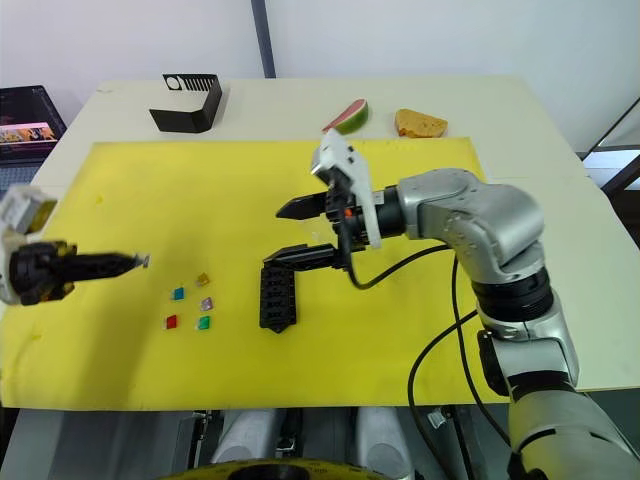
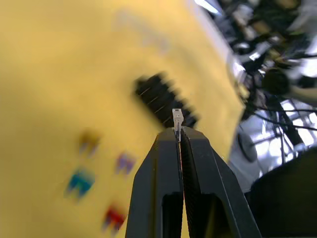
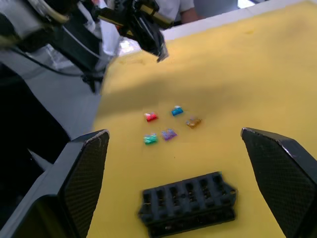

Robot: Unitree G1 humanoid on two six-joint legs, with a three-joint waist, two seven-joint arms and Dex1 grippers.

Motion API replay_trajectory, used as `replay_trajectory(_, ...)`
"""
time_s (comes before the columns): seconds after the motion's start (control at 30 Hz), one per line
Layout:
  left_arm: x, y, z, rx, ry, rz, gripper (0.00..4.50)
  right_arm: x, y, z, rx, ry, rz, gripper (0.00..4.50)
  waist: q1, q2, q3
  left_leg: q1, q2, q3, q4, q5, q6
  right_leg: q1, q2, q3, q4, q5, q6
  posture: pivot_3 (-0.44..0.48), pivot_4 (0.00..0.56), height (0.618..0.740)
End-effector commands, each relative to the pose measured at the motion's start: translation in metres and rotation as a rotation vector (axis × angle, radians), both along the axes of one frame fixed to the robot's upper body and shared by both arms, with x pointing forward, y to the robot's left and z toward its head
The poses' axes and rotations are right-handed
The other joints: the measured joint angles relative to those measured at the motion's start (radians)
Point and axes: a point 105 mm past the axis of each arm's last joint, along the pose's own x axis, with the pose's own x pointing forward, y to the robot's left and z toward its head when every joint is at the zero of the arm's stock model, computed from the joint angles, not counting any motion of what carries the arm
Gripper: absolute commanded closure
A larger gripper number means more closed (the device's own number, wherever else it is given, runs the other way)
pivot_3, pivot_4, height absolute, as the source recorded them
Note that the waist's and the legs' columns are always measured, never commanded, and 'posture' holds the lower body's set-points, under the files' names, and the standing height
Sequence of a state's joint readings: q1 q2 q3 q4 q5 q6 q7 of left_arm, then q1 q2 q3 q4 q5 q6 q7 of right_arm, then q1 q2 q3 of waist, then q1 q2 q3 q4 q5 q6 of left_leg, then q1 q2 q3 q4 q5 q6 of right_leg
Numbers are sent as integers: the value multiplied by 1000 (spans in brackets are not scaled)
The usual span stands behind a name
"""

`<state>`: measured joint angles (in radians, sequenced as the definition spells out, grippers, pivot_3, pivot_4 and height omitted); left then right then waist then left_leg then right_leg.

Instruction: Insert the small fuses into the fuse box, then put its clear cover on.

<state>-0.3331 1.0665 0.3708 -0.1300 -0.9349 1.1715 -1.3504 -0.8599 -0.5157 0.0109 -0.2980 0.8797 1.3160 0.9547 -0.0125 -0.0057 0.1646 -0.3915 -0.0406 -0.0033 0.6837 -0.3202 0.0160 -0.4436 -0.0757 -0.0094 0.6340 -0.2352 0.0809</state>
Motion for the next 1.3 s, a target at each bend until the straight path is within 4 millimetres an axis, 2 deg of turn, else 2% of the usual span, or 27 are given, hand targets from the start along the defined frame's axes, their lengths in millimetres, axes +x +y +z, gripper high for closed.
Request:
replay_trajectory(0.03, -5, -31, 11, -10, -102, -114, 4376, -7, 2, 17, 62, 67, 24, 0, -7, 0, 0, 0, 0, 0, 0, 0, -1, 0, 0, 0, 0, 0, 0, 0, 150, 740)
replay_trajectory(0.17, 1, -67, 22, -58, -225, -212, 4376, -9, 9, 23, 99, 126, 32, 0, -3, 0, 0, 1, 0, 0, -1, 4, -6, -1, 1, -1, 2, 0, 0, 0, 150, 740)
replay_trajectory(0.27, 3, -79, 24, -76, -253, -240, 4376, -9, 12, 27, 110, 137, 28, 0, -4, 0, 0, 0, 0, 0, 0, 4, -7, -1, 1, -1, 2, 0, 0, 0, 150, 740)
replay_trajectory(0.3, 4, -81, 23, -75, -259, -244, 4457, -9, 13, 28, 111, 139, 26, 253, -5, 0, 0, 0, 0, 0, 0, 4, -7, -1, 1, -1, 2, 0, 0, 0, 150, 740)
replay_trajectory(0.37, 4, -83, 22, -74, -262, -246, 4500, -8, 15, 28, 106, 138, 15, 708, -5, 0, 0, 0, 0, 0, 0, 4, -7, -1, 1, -1, 2, 0, 0, 0, 150, 740)
replay_trajectory(0.53, 7, -81, 20, -77, -262, -237, 4500, -8, 20, 23, 81, 127, 6, 708, -5, 0, 0, 0, 0, 0, 0, 4, -7, -1, 2, -1, 2, 0, 0, 0, 150, 740)
replay_trajectory(0.63, 6, -81, 21, -79, -266, -237, 4500, -8, 22, 22, 78, 130, 8, 1472, -5, 0, 0, 0, 0, 0, 0, 4, -7, -1, 2, -1, 2, 0, 0, 0, 150, 740)
replay_trajectory(0.73, 7, -81, 22, -84, -271, -234, 4500, -7, 23, 20, 66, 129, 1, 2841, -5, 0, 0, 0, 0, 0, 0, 4, -7, -1, 2, -1, 2, 0, 0, 0, 150, 740)
replay_trajectory(1.17, 8, -81, 22, -77, -273, -228, 4500, -7, 26, 14, 50, 120, 1, 2841, -5, 0, 0, 0, 0, 0, 0, 4, -7, -1, 2, -1, 2, 0, 0, 0, 150, 740)
replay_trajectory(1.2, 8, -81, 21, -77, -272, -228, 4500, -7, 27, 14, 49, 118, 0, 3350, -5, 0, 0, 0, 0, 0, 0, 4, -6, -1, 2, -1, 2, 0, 0, 0, 150, 740)
replay_trajectory(1.23, 8, -81, 21, -77, -272, -228, 4500, -7, 27, 14, 46, 116, 0, 3624, -5, 0, 0, 0, 0, 0, 0, 4, -7, -1, 2, -1, 2, 0, 0, 0, 150, 740)
replay_trajectory(1.3, 8, -81, 21, -77, -271, -227, 4500, -7, 27, 14, 43, 111, 1, 3624, -5, 0, 0, 0, 0, 0, 0, 4, -7, -1, 2, -1, 2, 0, 0, 0, 150, 740)
